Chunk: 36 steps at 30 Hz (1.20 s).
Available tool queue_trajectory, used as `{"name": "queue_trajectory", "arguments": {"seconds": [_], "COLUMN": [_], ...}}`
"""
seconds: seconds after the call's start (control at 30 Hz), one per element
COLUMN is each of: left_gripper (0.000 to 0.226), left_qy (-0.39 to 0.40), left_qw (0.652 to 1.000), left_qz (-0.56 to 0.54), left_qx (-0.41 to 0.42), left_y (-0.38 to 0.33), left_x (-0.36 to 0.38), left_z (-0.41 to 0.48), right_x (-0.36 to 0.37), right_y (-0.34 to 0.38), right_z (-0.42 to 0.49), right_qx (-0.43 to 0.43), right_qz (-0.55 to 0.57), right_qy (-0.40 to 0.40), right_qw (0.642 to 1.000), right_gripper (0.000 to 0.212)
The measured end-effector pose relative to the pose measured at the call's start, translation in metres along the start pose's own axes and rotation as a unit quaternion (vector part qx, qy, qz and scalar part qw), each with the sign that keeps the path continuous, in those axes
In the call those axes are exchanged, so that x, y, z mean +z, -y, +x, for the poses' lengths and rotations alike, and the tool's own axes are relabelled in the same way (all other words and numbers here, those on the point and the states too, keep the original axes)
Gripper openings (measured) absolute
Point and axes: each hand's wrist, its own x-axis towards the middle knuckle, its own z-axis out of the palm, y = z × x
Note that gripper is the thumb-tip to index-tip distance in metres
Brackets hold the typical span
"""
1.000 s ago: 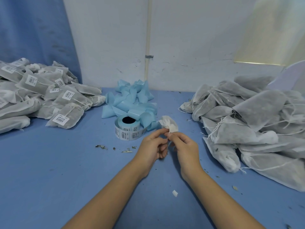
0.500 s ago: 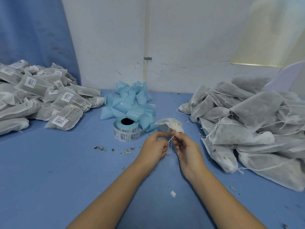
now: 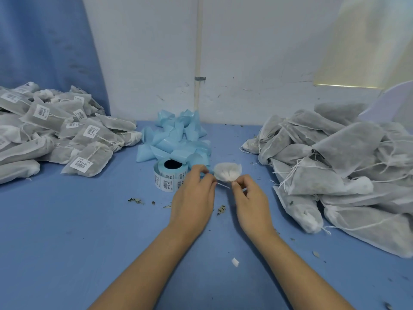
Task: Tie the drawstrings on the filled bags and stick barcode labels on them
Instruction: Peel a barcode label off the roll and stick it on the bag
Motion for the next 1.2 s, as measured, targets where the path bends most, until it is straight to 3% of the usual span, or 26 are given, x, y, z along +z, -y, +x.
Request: {"name": "queue_trajectory", "arguments": {"seconds": [0.07,0.17,0.3,0.4,0.47,0.63,0.9,1.2], "left_gripper": [0.003,0.023,0.027,0.023,0.023,0.025,0.016,0.017], "left_qy": [-0.013,-0.005,0.059,0.049,0.032,0.037,0.094,0.143], "left_qw": [0.999,0.994,0.966,0.910,0.889,0.889,0.918,0.929], "left_qz": [0.005,-0.018,-0.252,-0.399,-0.440,-0.434,-0.357,-0.307], "left_qx": [0.050,0.107,-0.001,-0.101,-0.125,-0.140,-0.148,-0.150], "left_y": [-0.006,-0.007,-0.005,-0.004,-0.006,-0.008,-0.004,-0.006], "left_x": [-0.002,0.006,0.016,0.013,0.008,0.006,0.009,0.010], "left_z": [0.000,-0.003,-0.004,0.000,0.002,0.000,-0.003,-0.005], "right_x": [-0.001,-0.001,0.001,0.002,0.005,0.005,0.006,-0.001], "right_y": [0.001,0.004,0.005,0.008,0.009,0.011,-0.002,-0.005], "right_z": [-0.001,-0.004,-0.010,-0.015,-0.016,-0.015,-0.010,-0.003], "right_qx": [-0.022,-0.052,-0.083,-0.111,-0.143,-0.173,-0.184,-0.017], "right_qz": [-0.072,-0.130,-0.161,-0.169,-0.211,-0.187,-0.077,0.149], "right_qy": [-0.011,-0.007,-0.008,0.028,0.037,0.020,-0.029,-0.074], "right_qw": [0.997,0.990,0.984,0.979,0.966,0.967,0.979,0.986], "right_gripper": [0.016,0.016,0.031,0.051,0.061,0.064,0.033,0.020]}}
